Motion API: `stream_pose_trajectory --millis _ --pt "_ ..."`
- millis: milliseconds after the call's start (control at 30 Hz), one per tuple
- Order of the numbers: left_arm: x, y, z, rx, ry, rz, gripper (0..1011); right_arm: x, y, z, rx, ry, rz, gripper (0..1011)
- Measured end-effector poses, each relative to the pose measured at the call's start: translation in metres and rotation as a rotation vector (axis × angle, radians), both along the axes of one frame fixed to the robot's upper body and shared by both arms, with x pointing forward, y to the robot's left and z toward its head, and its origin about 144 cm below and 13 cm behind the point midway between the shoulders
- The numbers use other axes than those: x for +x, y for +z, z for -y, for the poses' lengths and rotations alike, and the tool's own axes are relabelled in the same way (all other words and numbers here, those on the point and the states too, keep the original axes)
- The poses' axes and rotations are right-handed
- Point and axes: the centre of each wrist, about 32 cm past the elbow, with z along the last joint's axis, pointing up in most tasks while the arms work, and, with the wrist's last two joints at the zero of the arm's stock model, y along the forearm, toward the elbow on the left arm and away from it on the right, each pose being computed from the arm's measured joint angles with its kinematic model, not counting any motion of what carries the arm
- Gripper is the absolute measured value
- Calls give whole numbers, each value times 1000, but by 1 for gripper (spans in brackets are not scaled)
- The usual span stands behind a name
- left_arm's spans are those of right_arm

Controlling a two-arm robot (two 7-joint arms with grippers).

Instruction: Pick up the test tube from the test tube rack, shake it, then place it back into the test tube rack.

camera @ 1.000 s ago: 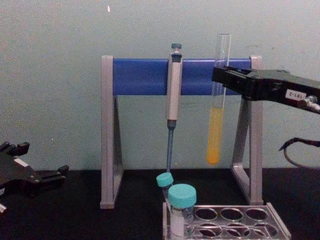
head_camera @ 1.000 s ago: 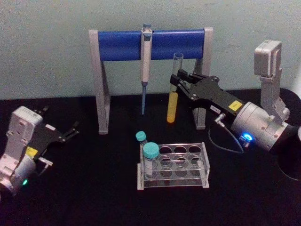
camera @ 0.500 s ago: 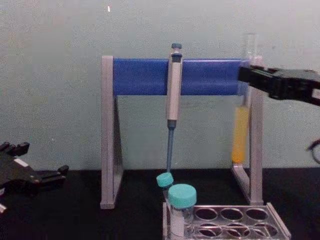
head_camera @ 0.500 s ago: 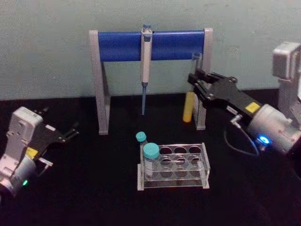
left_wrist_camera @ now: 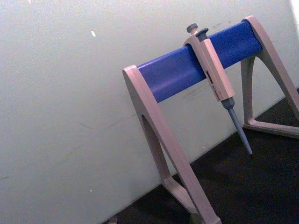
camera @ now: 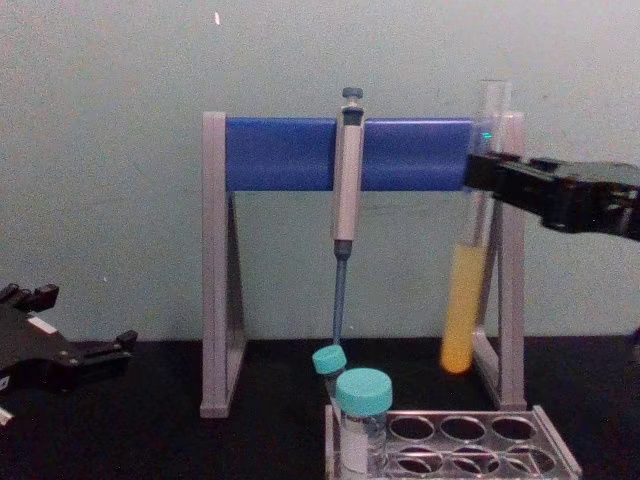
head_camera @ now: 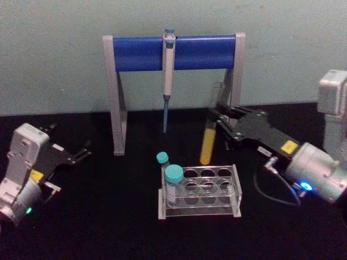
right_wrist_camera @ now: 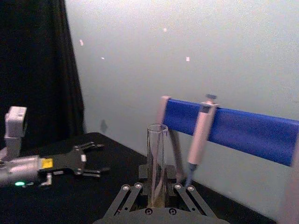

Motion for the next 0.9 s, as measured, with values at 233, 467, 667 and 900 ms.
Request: stream_pose_trajectory --millis 233,467,667,900 --pt "0 0 0 0 0 0 1001 17 -3 -22 14 53 -9 221" --pt "0 0 0 0 0 0 1001 40 -2 -32 17 41 -4 221" --pt "0 0 0 0 0 0 1001 48 2 -28 18 -7 15 221" --pt "0 0 0 0 0 0 1001 44 3 -19 12 -38 19 221"
